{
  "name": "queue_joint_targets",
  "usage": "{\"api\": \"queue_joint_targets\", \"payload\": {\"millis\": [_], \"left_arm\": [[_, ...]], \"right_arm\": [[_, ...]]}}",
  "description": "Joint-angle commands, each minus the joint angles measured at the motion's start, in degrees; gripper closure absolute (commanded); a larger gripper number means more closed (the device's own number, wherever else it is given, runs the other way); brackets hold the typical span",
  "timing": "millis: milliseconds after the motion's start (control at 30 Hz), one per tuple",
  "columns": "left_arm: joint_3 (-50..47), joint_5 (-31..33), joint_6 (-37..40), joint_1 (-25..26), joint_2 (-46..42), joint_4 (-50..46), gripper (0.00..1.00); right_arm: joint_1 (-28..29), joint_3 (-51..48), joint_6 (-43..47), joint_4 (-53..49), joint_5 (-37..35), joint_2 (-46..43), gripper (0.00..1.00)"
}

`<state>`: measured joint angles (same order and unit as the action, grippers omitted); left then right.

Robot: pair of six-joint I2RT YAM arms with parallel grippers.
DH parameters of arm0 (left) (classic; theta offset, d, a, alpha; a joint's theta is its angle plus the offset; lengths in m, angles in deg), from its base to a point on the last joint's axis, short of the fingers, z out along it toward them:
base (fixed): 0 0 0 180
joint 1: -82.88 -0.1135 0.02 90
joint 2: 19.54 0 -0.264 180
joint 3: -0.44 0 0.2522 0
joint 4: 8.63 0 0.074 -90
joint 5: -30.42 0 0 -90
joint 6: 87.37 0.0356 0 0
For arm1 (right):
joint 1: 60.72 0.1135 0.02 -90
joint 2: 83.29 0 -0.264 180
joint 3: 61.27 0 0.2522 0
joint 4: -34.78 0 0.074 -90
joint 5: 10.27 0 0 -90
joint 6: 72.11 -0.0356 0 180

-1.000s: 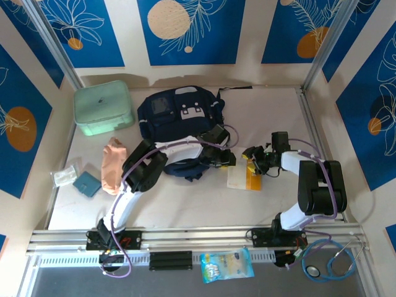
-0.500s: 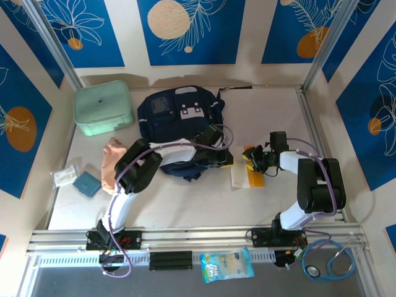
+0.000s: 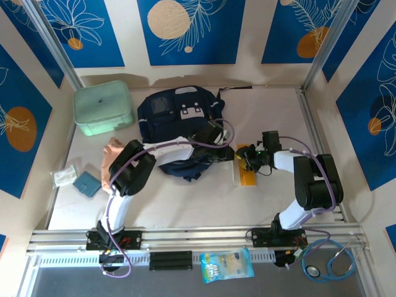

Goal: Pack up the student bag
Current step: Pick up the book from the middle-right of the table.

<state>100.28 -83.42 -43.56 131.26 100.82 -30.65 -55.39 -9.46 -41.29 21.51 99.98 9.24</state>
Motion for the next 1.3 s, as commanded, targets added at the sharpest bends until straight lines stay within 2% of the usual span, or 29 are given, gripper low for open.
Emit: {"api": "queue_joint_targets", "payload": {"millis": [0,133,300,533,633,800,867,1033,1200,1267], "left_arm": [[-0.7,5.2,3.3,0.4,-2.7,-4.5,0.8],[-2.3,10.2,4.9,0.0,-4.6,-8.2,0.78],[-2.8,13.1,4.5,-0.4,-4.8,-11.4,0.77],[-5.3,15.9,2.3,-0.5,-5.7,-10.4,0.78],[-5.4,15.0,2.0,-0.4,-5.8,-9.5,0.83],[-5.2,14.1,2.6,-0.6,-7.0,-8.4,0.97],[-4.8,13.8,3.3,-0.8,-8.1,-8.7,1.0],[-5.7,12.6,3.7,-2.9,-13.0,-8.4,1.0],[-9.2,11.6,2.9,-6.9,-20.6,-5.2,1.0],[-10.2,11.4,2.6,-9.3,-23.2,-4.7,1.0]], "right_arm": [[3.4,0.0,-3.2,-1.1,4.1,3.8,0.56],[5.8,1.1,-5.0,0.8,4.0,5.5,0.56],[7.1,1.8,-6.2,2.0,3.9,6.8,0.57],[7.6,2.0,-7.1,1.5,2.9,7.1,0.62],[7.6,2.2,-6.9,1.2,2.7,7.2,0.62],[7.2,2.6,-5.6,0.2,2.3,5.8,0.63],[6.5,2.3,-4.8,-0.2,1.7,3.6,0.61],[3.9,-0.1,-2.9,1.8,0.5,-4.6,0.48],[2.8,-1.2,-2.6,3.9,0.3,-12.0,0.42],[2.9,-2.2,-4.0,5.8,0.4,-14.7,0.36]]}}
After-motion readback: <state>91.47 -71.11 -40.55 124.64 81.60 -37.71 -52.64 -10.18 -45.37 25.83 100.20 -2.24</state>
